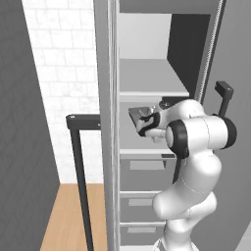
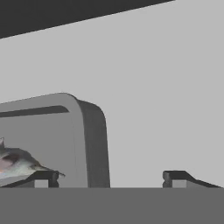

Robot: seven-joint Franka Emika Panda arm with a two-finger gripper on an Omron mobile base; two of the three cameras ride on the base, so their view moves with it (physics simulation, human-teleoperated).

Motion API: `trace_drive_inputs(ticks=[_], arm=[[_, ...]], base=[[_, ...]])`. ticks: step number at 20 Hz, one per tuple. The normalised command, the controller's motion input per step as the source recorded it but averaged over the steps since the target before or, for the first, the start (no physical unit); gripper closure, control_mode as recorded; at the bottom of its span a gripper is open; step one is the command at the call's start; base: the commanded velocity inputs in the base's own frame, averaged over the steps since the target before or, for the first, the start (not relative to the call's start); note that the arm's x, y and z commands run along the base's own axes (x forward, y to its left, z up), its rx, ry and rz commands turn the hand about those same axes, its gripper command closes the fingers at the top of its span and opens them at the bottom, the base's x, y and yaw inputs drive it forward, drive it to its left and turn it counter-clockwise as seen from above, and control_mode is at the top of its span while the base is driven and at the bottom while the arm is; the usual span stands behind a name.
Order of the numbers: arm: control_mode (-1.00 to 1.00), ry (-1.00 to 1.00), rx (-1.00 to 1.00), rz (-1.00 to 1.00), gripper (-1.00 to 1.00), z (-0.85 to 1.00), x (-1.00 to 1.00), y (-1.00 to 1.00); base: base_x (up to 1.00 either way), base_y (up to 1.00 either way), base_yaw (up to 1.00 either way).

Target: Take the meat container that has the fish and place it on the second highest rack of the freezer. Then take the vegetable container that has the corn and bell pepper and place it on the highest rack of the freezer.

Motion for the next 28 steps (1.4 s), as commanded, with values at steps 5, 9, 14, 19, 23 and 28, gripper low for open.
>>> trace_drive_inputs(ticks=[5, 9, 14, 19, 23, 28], arm=[[-1.0, 0.05, 0.0, -0.11, -1.0, 0.58, -0.14, 0.14], [-1.0, 0.13, 0.0, -0.12, -1.0, 0.87, -0.37, 0.13], [-1.0, 0.08, 0.0, -0.04, -1.0, 0.49, -0.31, 0.07], [-1.0, 0.08, 0.0, 0.0, -1.0, 0.13, -0.85, 0.0], [-1.0, 0.02, 0.0, 0.0, -1.0, 0.56, -0.72, 0.0], [-1.0, 0.0, 0.0, 0.0, -1.0, 0.77, -0.72, 0.0]], base=[[0.0, 0.0, 0.0], [0.0, 0.0, 0.0], [0.0, 0.0, 0.0], [0.0, 0.0, 0.0], [0.0, 0.0, 0.0], [0.0, 0.0, 0.0]])
